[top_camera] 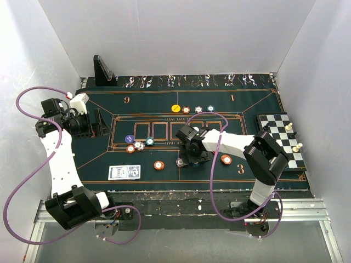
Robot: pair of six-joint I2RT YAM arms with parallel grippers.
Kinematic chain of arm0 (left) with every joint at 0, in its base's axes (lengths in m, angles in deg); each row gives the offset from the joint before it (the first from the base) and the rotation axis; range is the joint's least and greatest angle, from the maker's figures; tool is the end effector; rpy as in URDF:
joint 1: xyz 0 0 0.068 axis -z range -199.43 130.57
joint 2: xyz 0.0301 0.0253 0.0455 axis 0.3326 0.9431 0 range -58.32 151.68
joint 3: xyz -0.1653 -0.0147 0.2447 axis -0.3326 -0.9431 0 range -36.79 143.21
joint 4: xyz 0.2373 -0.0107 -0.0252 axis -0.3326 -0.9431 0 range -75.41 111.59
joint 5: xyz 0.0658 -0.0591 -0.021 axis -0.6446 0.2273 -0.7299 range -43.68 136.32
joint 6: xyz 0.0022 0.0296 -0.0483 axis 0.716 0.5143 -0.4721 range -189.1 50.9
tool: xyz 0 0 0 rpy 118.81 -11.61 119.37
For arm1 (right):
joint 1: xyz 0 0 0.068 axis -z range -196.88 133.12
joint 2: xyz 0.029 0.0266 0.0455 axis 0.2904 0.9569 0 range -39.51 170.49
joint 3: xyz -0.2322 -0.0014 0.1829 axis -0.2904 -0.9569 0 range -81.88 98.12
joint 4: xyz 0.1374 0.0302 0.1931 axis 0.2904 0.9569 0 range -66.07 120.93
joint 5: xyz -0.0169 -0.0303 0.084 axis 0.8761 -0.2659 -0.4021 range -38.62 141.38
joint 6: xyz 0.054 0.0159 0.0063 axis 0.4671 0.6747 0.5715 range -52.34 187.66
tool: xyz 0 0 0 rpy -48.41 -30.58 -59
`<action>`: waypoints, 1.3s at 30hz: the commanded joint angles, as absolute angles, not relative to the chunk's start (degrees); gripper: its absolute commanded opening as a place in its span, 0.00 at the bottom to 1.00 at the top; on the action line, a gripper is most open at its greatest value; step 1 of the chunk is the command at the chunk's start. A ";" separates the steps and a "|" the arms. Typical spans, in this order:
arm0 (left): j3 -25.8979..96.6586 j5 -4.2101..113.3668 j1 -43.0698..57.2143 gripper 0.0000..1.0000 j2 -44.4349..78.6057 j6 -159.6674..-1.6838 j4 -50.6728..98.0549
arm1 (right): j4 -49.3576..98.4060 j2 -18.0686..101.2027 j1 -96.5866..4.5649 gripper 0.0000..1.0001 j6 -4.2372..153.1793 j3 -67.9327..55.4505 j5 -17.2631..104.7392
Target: Distribute texas hold em gaming equipment
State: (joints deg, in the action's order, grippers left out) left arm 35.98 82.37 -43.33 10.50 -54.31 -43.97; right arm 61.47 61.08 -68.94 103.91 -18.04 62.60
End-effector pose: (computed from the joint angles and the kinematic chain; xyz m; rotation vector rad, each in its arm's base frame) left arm 0.1763 0.0527 0.3634 0.0061 2.4318 -0.5411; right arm 0.2005 0.2446 0.2035 -0.3486 2.7875 0.0718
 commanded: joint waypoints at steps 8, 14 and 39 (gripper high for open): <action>36.25 82.97 -43.60 0.98 9.79 -54.07 -43.80 | 59.44 62.09 -69.09 0.61 104.92 -18.68 63.60; 35.90 82.88 -43.60 0.98 9.71 -54.07 -43.45 | 60.14 60.77 -69.09 0.47 104.92 -18.77 63.68; 35.72 82.70 -43.51 0.98 9.79 -53.63 -43.54 | 64.54 46.98 -63.48 0.36 105.18 -24.82 67.99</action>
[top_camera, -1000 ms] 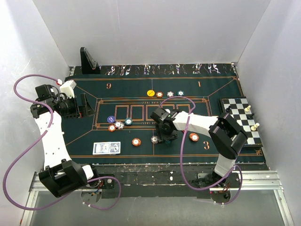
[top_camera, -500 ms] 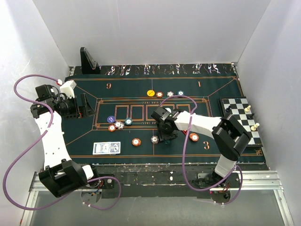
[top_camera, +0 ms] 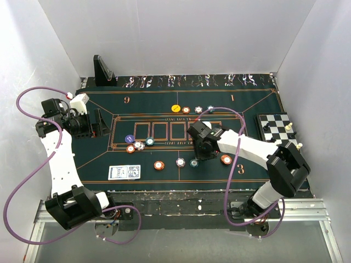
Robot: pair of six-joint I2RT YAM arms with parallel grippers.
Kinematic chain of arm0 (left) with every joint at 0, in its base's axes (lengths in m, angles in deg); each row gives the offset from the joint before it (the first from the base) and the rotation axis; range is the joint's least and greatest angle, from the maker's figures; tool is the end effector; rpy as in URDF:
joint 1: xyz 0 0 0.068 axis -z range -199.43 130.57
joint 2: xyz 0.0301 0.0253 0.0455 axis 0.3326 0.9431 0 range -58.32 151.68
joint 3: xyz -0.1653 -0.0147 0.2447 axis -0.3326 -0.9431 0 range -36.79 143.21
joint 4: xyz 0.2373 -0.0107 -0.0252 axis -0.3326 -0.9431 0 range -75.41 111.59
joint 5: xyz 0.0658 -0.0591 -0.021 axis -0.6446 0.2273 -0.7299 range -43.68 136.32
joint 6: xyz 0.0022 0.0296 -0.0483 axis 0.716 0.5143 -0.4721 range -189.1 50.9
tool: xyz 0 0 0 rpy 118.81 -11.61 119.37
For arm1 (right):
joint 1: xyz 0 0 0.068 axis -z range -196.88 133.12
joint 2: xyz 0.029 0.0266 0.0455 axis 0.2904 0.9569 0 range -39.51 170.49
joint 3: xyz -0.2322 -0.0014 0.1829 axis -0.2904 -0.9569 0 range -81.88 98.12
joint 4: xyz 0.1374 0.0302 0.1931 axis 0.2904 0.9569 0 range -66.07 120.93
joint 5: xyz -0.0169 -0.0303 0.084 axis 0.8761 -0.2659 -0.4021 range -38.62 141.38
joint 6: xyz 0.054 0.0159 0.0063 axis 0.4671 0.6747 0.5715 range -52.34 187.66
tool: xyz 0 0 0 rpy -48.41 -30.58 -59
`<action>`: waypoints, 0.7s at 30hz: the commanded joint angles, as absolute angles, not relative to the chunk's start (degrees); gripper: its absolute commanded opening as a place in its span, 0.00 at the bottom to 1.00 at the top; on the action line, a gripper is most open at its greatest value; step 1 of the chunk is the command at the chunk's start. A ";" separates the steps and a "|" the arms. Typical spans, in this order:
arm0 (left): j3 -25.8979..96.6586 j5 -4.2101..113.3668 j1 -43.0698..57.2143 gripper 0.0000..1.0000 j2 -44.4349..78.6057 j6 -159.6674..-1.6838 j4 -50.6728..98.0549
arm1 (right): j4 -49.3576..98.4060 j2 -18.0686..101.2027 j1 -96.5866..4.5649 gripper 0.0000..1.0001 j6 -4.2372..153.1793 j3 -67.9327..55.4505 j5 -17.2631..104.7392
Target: Distribute texas hold em gaming equipment
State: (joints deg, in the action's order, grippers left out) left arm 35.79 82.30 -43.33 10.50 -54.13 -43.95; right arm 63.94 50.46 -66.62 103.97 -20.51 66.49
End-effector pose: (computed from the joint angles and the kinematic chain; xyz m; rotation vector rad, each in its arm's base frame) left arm 0.1763 0.0527 0.3625 0.0083 2.4344 -0.5401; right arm 0.1910 0.2095 0.2435 -0.2476 2.6799 0.0857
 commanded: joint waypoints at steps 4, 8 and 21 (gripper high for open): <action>36.07 82.88 -43.60 0.98 9.97 -53.54 -43.54 | 62.87 44.78 -60.13 0.36 105.45 -29.48 67.20; 36.42 83.23 -43.51 0.98 10.06 -53.63 -43.72 | 61.72 44.25 -58.72 0.36 105.54 -32.12 66.67; 36.60 85.07 -43.60 0.98 10.85 -51.52 -44.77 | 59.52 45.92 -57.84 0.50 106.24 -34.06 65.88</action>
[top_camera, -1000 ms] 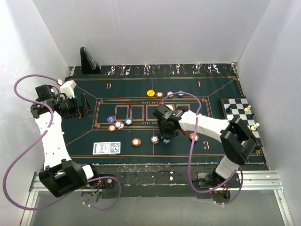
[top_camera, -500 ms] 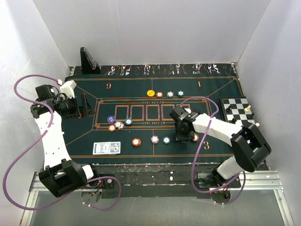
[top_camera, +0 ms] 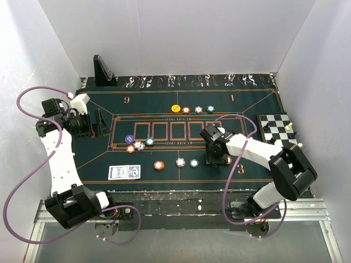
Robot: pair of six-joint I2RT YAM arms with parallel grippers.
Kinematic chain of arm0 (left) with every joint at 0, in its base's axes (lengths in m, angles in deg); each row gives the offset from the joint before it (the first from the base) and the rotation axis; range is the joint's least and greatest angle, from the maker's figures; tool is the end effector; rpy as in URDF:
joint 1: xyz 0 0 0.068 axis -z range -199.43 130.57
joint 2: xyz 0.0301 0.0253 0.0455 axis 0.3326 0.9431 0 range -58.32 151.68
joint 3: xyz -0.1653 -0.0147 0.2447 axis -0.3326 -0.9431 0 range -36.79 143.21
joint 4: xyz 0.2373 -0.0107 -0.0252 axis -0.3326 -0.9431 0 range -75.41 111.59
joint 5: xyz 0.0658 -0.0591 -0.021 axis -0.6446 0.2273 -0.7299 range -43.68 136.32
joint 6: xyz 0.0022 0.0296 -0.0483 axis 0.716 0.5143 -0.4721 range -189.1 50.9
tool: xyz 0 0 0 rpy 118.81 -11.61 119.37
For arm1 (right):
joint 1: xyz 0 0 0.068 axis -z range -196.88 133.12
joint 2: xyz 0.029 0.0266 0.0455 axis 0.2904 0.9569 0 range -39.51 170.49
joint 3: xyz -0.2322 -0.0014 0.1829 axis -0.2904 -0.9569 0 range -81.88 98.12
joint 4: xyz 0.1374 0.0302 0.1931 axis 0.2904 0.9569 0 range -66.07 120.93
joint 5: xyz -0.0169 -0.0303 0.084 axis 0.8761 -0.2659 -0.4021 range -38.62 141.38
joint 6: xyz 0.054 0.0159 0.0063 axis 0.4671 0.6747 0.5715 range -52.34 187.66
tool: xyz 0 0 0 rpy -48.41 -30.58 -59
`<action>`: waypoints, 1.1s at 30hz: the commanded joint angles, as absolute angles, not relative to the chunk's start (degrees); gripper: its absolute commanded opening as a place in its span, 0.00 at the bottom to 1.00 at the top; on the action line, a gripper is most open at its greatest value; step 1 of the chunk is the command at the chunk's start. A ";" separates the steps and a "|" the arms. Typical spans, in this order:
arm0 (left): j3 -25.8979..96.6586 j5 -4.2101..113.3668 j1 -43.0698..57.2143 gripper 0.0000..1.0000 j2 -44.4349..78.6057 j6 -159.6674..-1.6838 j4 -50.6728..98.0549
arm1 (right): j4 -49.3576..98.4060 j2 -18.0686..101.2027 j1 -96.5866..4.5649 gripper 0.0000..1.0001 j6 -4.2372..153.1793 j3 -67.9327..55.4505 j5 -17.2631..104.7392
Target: Distribute texas hold em gaming equipment
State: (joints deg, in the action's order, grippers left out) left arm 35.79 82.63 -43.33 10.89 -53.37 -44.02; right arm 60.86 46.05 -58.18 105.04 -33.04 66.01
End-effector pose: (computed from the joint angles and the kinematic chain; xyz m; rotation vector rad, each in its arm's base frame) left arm 0.1777 0.0532 0.3614 0.0230 2.4359 -0.5457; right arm 0.1885 0.1523 0.2085 -0.0435 2.7611 -0.0228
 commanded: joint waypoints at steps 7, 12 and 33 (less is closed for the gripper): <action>37.30 88.41 -43.51 0.98 11.46 -45.20 -48.36 | 60.31 44.34 -57.84 0.71 106.59 -33.27 65.18; 37.83 91.75 -43.60 0.98 12.96 -39.49 -52.94 | 61.81 42.05 -57.93 0.71 106.77 -31.78 64.30; 20.79 101.52 -41.41 0.98 3.65 11.42 -62.46 | 63.75 32.30 -61.80 0.71 103.69 -23.86 57.45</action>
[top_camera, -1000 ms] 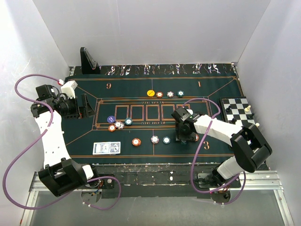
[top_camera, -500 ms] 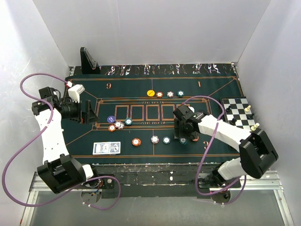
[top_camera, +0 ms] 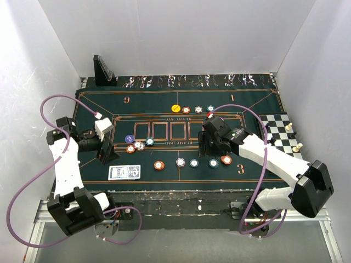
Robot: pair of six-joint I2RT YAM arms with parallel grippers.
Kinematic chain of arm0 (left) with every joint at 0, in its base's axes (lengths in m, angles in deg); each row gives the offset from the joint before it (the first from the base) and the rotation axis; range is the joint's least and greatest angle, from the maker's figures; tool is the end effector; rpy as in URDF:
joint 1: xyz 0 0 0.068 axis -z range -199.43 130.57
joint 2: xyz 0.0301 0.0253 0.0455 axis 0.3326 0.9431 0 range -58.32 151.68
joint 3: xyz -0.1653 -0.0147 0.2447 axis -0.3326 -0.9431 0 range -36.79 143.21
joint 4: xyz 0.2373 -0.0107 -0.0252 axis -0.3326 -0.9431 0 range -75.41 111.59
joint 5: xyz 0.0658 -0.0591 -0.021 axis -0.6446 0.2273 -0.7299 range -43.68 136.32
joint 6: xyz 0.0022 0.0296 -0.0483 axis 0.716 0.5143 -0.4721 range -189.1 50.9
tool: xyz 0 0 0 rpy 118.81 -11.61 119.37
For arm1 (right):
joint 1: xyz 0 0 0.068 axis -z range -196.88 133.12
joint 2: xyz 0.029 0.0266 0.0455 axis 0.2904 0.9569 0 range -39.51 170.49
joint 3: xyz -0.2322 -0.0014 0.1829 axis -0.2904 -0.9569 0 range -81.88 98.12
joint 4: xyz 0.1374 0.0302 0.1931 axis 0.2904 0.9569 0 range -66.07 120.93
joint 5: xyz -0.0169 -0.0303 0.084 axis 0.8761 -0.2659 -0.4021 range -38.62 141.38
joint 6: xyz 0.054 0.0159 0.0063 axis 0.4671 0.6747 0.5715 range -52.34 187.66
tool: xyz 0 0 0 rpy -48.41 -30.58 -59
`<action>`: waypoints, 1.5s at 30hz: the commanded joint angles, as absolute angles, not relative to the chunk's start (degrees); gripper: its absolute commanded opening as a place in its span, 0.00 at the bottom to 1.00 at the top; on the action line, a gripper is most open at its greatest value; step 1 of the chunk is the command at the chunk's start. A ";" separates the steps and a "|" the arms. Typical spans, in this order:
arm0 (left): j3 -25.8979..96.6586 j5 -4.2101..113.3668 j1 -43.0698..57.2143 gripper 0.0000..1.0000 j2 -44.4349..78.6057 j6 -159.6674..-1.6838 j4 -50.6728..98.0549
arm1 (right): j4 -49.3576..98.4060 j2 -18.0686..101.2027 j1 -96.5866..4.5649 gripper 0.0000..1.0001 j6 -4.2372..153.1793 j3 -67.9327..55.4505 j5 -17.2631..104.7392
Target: Distribute texas hold em gaming equipment
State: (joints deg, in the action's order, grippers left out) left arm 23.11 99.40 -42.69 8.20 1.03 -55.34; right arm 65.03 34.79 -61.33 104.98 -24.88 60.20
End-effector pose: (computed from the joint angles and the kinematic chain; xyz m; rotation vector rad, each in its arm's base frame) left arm 0.1434 0.0272 0.3142 0.9753 2.0877 -0.6946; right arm 0.1685 0.1568 0.2856 -0.1053 2.6058 0.3307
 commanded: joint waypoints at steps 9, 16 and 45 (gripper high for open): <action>11.13 95.98 -39.82 0.98 2.51 18.78 -53.92 | 61.81 31.85 -61.80 0.71 101.76 -24.22 54.28; 7.16 93.61 -38.15 0.98 1.36 30.30 -59.00 | 60.76 33.43 -61.80 0.72 100.53 -23.87 52.44; 2.41 85.25 -38.15 0.98 15.51 41.22 -48.13 | 59.35 36.51 -61.71 0.72 101.67 -21.23 51.82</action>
